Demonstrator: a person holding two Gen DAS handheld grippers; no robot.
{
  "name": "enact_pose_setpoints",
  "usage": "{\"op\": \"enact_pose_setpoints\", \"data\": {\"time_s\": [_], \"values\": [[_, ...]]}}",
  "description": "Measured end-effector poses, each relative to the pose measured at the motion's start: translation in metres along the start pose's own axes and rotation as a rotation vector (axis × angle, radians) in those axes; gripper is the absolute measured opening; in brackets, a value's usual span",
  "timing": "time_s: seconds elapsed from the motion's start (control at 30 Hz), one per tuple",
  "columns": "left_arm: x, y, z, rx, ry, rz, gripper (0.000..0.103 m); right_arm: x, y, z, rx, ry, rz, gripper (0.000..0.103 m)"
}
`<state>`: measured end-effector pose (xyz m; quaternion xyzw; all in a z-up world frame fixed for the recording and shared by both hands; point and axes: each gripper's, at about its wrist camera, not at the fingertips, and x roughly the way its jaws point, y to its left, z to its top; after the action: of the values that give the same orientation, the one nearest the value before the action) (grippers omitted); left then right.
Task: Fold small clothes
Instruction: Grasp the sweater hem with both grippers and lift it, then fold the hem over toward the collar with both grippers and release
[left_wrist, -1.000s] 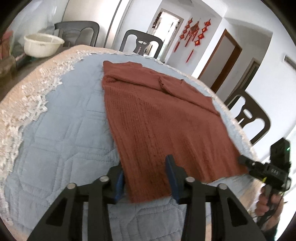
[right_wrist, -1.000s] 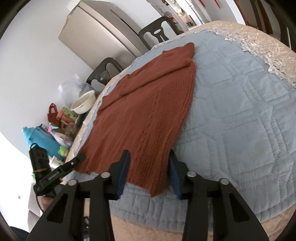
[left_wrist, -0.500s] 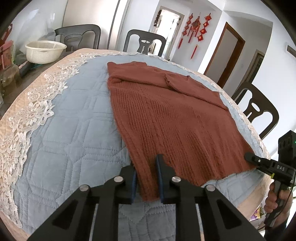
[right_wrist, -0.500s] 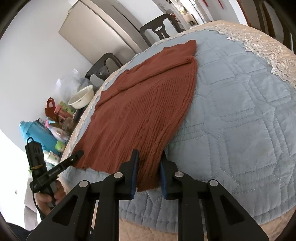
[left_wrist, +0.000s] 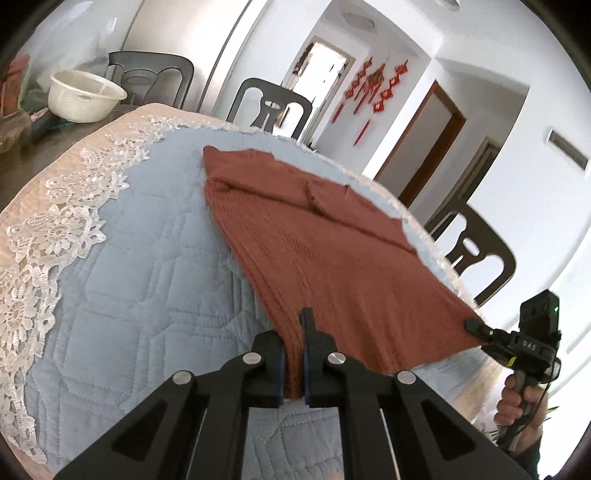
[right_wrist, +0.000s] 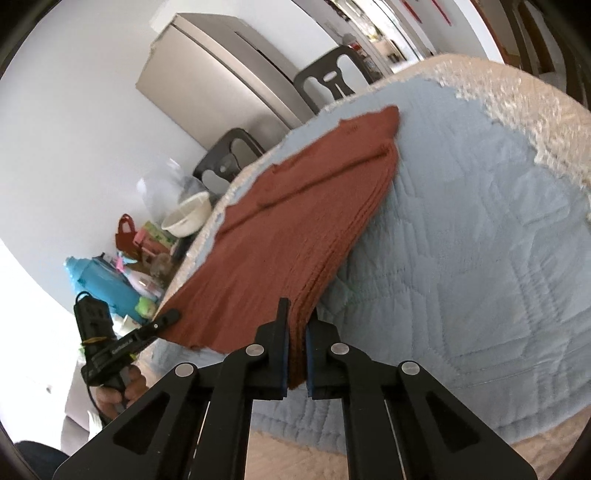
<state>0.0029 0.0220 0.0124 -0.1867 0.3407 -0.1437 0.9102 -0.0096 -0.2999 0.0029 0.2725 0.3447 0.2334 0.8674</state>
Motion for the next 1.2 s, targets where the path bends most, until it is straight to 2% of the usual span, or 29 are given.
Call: {"op": "enact_pose_setpoints", "data": {"time_s": [0.23, 0.57, 0.73, 0.93, 1.1, 1.2], "values": [[-0.010, 0.004, 0.001, -0.026, -0.006, -0.067, 0.007, -0.006, 0.002, 0.004, -0.006, -0.020, -0.002, 0.006], [-0.015, 0.008, 0.015, -0.032, -0.042, -0.108, 0.007, -0.007, -0.002, 0.005, 0.011, -0.033, 0.026, 0.005], [-0.022, 0.002, 0.027, -0.010, -0.075, -0.123, 0.007, -0.011, 0.004, 0.015, -0.004, -0.052, 0.036, 0.005], [-0.013, -0.007, 0.065, 0.023, -0.085, -0.104, 0.007, -0.003, 0.018, 0.052, -0.045, -0.060, 0.046, 0.005], [0.007, -0.009, 0.118, 0.043, -0.107, -0.047, 0.007, 0.019, 0.027, 0.111, -0.065, -0.069, 0.052, 0.005], [0.034, -0.002, 0.149, 0.036, -0.088, 0.002, 0.007, 0.040, 0.025, 0.143, -0.064, -0.065, 0.012, 0.005]]}}
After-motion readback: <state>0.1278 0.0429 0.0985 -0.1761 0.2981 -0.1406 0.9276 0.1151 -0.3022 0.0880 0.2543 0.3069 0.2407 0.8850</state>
